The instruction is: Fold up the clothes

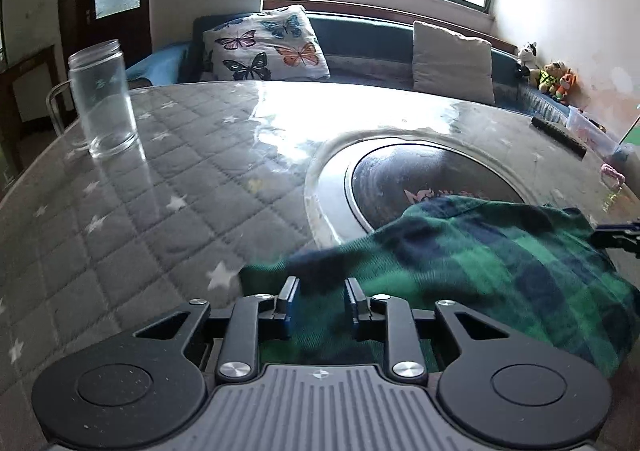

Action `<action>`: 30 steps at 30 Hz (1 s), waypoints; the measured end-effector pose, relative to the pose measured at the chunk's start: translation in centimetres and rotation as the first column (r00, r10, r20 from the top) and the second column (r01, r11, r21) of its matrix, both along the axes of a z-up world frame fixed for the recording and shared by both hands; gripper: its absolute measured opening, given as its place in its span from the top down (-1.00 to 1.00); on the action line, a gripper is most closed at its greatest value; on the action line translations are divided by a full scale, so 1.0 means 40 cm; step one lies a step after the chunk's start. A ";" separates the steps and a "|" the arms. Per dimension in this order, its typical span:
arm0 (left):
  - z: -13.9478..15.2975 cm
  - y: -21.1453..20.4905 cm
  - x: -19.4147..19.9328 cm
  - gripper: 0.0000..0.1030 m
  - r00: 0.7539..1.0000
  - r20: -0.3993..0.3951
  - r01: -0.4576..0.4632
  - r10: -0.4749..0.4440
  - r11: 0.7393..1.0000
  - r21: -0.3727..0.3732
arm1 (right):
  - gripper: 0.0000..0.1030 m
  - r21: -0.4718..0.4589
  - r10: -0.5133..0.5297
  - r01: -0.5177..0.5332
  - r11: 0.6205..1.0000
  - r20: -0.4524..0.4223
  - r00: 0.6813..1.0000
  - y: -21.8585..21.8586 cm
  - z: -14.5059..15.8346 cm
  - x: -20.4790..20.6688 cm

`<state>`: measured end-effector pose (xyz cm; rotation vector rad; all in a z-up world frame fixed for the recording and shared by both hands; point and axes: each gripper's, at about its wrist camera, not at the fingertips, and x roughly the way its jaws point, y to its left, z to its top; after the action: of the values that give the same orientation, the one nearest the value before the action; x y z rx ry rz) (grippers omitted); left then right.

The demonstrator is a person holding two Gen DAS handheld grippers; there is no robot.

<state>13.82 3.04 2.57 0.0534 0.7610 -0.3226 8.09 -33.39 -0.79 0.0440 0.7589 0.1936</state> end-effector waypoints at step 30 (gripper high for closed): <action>-0.033 -0.140 0.090 0.20 0.998 -0.007 0.056 -0.056 0.998 0.033 | 0.16 -0.066 0.179 -0.178 0.982 0.001 0.984 0.276 -0.042 0.202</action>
<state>17.42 -2.56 1.24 0.1055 0.7721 -0.3632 16.17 -22.33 -2.47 -0.0878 0.7621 0.3389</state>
